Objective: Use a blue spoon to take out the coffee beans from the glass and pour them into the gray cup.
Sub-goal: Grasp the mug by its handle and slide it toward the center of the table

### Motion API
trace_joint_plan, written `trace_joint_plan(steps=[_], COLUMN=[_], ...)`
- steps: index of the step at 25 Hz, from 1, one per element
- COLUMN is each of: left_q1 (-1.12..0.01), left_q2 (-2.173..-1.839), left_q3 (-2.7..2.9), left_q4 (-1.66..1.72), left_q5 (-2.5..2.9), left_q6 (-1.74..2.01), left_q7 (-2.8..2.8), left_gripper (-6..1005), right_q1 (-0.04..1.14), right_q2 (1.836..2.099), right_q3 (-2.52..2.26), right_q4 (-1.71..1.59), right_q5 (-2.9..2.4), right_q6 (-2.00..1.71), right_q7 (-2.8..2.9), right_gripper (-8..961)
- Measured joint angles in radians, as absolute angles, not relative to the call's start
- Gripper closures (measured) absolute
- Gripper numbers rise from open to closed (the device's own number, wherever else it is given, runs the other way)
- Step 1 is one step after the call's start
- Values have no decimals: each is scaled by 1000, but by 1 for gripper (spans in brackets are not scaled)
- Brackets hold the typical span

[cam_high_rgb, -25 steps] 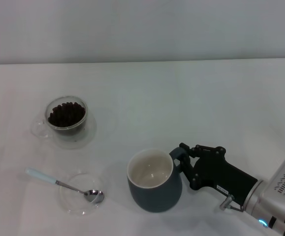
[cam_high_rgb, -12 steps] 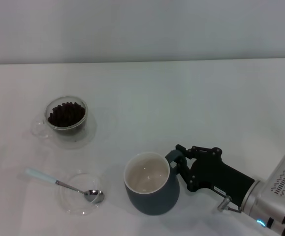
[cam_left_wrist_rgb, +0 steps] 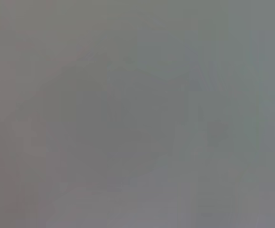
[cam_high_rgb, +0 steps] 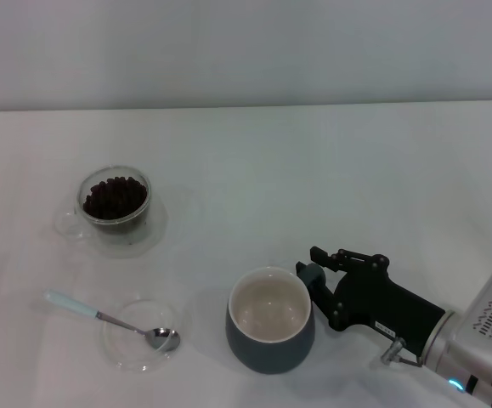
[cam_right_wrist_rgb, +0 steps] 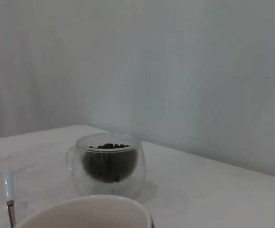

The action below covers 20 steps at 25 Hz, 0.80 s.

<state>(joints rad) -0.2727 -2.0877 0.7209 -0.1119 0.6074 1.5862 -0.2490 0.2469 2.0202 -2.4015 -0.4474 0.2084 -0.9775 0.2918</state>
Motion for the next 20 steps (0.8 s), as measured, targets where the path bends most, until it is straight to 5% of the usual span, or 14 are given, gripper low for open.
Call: trace_joint_plan(steps=[16, 20], left_q1=[-277, -277], left_q2=[-2084, -2083], left_q3=[721, 721], left_q4=[-108, -104], left_q5=[607, 607], left_q6=[1586, 1586], left_q7=[-248, -248], left_gripper=[107, 107], right_q1=[235, 228], right_q2=[2015, 2013], right_q3=[-2391, -2391], right_q4=[-421, -405], right_q5=[215, 215], right_q6=[-980, -986], right_q7=[300, 300], right_gripper=[576, 467])
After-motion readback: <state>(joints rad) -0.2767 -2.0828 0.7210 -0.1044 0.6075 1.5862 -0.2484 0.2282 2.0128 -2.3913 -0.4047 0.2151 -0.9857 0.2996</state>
